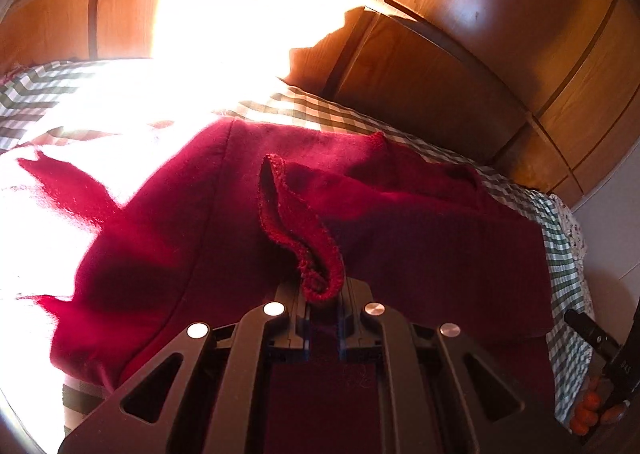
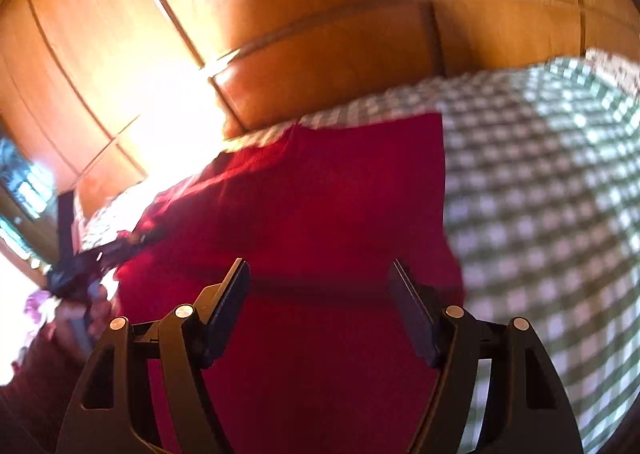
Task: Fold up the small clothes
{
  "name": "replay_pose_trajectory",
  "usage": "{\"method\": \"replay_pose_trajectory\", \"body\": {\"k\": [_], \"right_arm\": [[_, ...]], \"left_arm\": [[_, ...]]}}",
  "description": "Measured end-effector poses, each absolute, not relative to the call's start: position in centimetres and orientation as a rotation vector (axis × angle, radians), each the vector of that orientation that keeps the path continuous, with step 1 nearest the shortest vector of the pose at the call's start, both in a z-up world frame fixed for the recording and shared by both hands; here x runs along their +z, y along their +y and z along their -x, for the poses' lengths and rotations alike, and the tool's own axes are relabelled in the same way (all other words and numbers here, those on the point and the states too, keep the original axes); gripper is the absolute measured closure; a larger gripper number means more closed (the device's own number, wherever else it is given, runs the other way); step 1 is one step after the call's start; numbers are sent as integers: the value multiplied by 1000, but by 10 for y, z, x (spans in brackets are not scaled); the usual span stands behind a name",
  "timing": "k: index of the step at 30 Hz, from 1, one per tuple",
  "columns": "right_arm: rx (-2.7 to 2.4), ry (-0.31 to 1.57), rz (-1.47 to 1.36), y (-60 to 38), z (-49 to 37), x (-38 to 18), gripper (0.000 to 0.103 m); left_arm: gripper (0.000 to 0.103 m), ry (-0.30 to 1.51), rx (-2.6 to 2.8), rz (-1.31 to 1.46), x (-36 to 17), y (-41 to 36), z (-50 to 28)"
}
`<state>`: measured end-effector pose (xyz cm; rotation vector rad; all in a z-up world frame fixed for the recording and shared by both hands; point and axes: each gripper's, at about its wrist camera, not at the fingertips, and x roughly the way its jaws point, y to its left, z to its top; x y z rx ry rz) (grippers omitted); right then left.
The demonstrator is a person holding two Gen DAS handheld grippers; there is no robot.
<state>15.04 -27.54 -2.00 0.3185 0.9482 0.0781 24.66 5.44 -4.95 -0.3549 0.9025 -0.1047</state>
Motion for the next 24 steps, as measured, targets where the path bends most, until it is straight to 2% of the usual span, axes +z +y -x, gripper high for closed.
{"method": "replay_pose_trajectory", "body": {"k": [5, 7, 8, 11, 13, 15, 16, 18, 19, 20, 21, 24], "right_arm": [[-66, 1060, -170, -261, -180, -69, 32], [-92, 1017, -95, -252, -174, -77, 31], [-102, 1009, -87, -250, -171, -77, 30], [-107, 1006, -96, -252, -171, -78, 29], [-106, 1003, -97, -253, -172, -80, 28], [-110, 999, -89, -250, -172, -80, 28], [-112, 998, -87, -249, -172, -80, 27], [-113, 993, -87, -248, -172, -80, 27], [-113, 991, -89, -248, -171, -80, 27], [-110, 988, -94, -249, -170, -80, 27], [-110, 986, -97, -249, -170, -80, 27], [-111, 977, -98, -248, -169, -80, 26]], "left_arm": [[85, 918, -10, 295, -56, 60, -252], [82, 920, -31, 325, -58, 66, -251], [70, 920, -45, 360, -55, 70, -250], [54, 881, -114, 465, -42, 80, -250], [47, 885, -167, 535, -38, 86, -257], [46, 911, -170, 552, -39, 84, -272], [47, 927, -166, 543, -41, 84, -279], [66, 967, -149, 514, -48, 81, -293], [82, 990, -143, 488, -52, 78, -299], [92, 992, -117, 443, -52, 76, -300], [99, 971, -81, 396, -50, 74, -298], [99, 932, 34, 283, -52, 68, -291]]}}
